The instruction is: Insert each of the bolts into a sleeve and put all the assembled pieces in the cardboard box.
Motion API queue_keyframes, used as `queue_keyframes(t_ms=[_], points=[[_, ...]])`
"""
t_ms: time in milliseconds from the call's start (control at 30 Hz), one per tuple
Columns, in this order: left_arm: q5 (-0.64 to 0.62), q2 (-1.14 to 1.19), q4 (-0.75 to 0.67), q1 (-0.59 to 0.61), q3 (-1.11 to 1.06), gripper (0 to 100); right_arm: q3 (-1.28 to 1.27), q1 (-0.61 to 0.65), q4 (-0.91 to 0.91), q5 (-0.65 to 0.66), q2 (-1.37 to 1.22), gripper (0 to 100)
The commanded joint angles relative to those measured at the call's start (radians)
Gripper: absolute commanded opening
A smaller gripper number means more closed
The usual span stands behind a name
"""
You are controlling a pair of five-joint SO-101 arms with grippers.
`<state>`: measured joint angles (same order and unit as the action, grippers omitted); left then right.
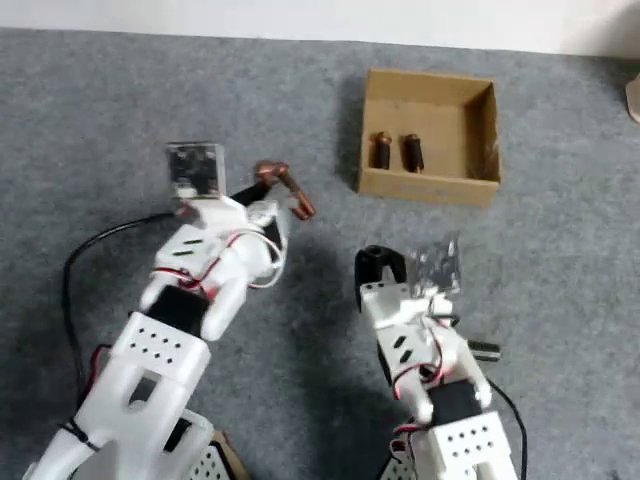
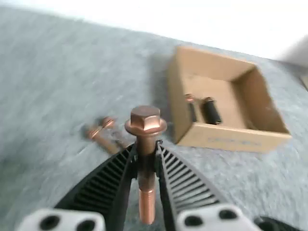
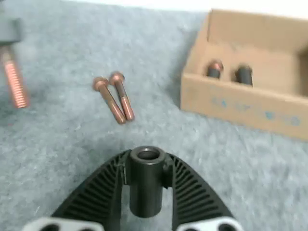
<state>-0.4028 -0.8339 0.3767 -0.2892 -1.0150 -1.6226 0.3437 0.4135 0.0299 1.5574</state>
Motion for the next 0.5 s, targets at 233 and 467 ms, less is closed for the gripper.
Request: queue_keyframes(t_ms=[233, 467], points=[[0.080, -0.038, -0.247, -0.079, 0.002, 0, -0.199, 0.010, -0.065, 0.025, 0.251, 0.3], [0.078, -0.038, -0.269, -0.151, 0.007, 0, -0.197, 0.090, -0.059, 0.003, 0.249, 0.3]])
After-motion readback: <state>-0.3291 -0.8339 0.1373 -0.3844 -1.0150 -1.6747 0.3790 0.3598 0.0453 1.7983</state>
